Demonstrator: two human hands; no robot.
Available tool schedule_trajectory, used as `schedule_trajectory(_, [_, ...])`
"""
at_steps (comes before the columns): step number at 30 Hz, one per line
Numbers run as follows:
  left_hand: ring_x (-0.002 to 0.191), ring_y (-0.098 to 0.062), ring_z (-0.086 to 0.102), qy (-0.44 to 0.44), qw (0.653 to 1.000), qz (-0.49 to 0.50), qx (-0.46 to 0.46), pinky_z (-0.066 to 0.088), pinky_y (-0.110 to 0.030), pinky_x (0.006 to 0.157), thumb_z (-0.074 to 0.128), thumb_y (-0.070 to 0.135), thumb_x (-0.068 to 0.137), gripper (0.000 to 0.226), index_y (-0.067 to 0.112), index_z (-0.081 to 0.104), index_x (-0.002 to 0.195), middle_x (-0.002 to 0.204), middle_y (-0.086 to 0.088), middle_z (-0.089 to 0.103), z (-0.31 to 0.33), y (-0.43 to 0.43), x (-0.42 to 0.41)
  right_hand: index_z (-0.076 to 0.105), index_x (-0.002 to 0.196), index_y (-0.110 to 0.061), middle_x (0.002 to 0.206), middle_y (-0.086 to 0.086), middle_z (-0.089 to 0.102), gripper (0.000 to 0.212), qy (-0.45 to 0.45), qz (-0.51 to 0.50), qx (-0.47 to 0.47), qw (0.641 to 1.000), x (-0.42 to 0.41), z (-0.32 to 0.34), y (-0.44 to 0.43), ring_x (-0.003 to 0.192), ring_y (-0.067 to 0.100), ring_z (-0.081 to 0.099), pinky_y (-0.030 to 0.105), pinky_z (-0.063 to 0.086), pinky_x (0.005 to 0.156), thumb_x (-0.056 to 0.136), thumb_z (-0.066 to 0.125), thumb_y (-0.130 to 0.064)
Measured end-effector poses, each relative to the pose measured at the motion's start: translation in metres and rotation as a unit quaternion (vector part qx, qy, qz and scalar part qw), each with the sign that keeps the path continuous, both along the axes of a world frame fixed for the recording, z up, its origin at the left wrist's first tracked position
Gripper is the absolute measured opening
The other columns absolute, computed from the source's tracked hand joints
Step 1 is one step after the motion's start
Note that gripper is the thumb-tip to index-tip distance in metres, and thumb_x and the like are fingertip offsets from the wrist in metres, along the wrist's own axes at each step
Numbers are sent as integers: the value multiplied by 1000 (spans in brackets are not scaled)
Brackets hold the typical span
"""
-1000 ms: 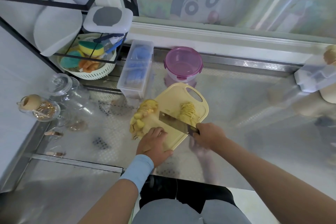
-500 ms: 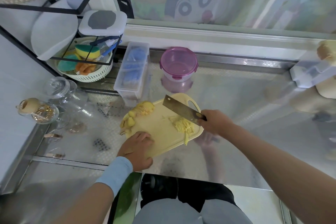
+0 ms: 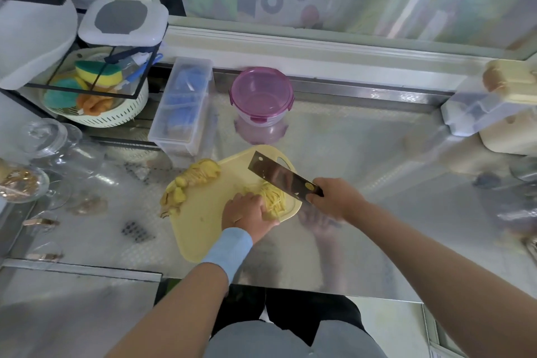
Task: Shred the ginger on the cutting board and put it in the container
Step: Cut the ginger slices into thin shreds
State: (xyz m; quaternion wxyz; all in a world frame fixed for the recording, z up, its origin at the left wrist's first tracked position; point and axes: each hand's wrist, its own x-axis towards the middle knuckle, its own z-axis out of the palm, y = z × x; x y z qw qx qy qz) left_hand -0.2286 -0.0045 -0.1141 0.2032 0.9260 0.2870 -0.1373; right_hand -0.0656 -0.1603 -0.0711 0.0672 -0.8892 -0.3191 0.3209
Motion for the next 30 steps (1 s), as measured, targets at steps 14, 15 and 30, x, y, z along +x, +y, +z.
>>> schedule_trajectory(14, [121,-24,38,-93,988,118,40,36,-36,102,64,31,83,42,14,58,122,133,-4,46,-18,27,-79,54,87,-19,75,-4,52,19,2,213,-59,975,-13,2,18,78,24,54,31,35,59,95,49,-35])
schedule_trajectory(15, [128,-23,32,-83,990,112,26,30,-35,109,65,37,84,52,14,54,129,140,-4,41,-20,26,-84,55,88,-20,75,-5,51,19,-1,216,-61,974,-13,1,21,78,23,54,31,36,59,96,48,-36])
schedule_trajectory(30, [140,-12,24,-60,987,112,-95,23,-28,113,60,27,91,66,28,29,149,153,6,26,-12,60,-98,60,90,-16,82,1,61,19,35,234,-84,968,-21,1,36,80,24,59,34,41,62,92,51,-33])
